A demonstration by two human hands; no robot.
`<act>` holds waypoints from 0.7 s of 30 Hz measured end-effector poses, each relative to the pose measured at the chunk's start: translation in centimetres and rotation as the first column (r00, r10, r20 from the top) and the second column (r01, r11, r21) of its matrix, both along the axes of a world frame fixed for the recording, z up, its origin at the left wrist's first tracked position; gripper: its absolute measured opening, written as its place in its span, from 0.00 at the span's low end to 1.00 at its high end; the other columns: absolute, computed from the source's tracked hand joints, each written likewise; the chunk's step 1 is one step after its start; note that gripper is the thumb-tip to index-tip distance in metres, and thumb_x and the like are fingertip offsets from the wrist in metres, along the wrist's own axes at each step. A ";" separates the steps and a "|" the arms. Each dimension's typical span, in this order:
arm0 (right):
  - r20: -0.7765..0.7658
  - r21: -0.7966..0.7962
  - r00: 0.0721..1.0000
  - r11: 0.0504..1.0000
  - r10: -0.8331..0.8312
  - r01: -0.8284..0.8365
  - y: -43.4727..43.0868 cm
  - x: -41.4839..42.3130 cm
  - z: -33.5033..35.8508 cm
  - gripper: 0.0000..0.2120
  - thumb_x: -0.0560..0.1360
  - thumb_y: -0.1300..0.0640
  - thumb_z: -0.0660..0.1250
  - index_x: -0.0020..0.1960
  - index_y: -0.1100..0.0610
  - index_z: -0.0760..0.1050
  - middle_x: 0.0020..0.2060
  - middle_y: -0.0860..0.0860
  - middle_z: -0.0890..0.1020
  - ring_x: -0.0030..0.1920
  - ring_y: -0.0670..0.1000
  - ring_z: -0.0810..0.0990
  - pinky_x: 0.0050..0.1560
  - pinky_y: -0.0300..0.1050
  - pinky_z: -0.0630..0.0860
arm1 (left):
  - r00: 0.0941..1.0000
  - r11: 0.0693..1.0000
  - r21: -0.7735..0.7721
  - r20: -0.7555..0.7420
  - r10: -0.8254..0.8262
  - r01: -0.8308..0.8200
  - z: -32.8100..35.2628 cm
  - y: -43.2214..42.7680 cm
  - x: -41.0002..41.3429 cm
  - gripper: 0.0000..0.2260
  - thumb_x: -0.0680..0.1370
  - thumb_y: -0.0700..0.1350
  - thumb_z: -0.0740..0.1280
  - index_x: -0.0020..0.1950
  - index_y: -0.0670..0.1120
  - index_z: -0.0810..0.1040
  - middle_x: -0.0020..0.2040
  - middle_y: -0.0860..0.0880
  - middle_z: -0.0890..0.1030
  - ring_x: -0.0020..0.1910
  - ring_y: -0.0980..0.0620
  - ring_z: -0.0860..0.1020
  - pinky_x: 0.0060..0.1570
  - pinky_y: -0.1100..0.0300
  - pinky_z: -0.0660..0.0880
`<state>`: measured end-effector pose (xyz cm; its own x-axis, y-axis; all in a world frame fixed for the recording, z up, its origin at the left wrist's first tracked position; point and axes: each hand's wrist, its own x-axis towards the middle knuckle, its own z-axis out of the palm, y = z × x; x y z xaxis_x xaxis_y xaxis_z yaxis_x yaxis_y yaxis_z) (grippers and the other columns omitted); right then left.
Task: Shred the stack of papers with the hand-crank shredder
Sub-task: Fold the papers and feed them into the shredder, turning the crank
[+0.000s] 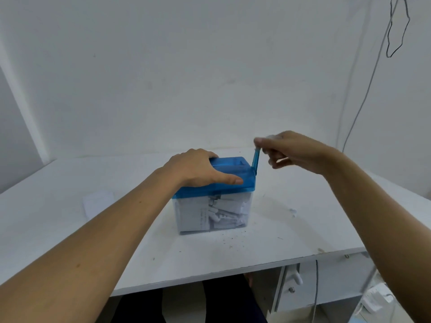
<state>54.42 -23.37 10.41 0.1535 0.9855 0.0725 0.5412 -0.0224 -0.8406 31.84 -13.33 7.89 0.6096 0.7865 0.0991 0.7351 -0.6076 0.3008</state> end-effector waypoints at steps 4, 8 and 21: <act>0.017 0.118 0.968 0.962 -0.251 0.247 3.5 -0.1 -1.7 0.22 0.74 0.37 0.70 0.50 0.57 0.81 0.42 0.47 0.80 0.41 0.48 0.81 0.44 0.44 0.80 | 1.000 1.000 0.004 -0.007 -0.008 0.009 -0.1 0.1 0.0 0.41 0.62 0.79 0.67 0.69 0.58 0.73 0.60 0.58 0.77 0.56 0.52 0.76 0.51 0.54 0.72; 0.212 -0.058 0.942 0.958 -0.262 0.280 6.5 0.3 -4.6 0.15 0.78 0.46 0.69 0.55 0.56 0.76 0.50 0.52 0.82 0.48 0.51 0.82 0.43 0.44 0.80 | 1.000 1.000 0.001 -0.007 -0.018 0.018 0.0 0.0 -0.1 0.40 0.62 0.79 0.67 0.68 0.58 0.74 0.58 0.59 0.78 0.54 0.53 0.77 0.51 0.55 0.74; 0.038 0.153 0.968 0.959 -0.247 0.239 7.6 -1.4 -4.1 0.05 0.78 0.59 0.67 0.49 0.55 0.82 0.47 0.49 0.84 0.50 0.49 0.81 0.47 0.41 0.79 | 0.992 0.996 -0.056 -0.103 -0.071 0.065 0.7 0.8 0.2 0.41 0.65 0.83 0.53 0.65 0.56 0.75 0.61 0.56 0.78 0.59 0.51 0.77 0.62 0.48 0.72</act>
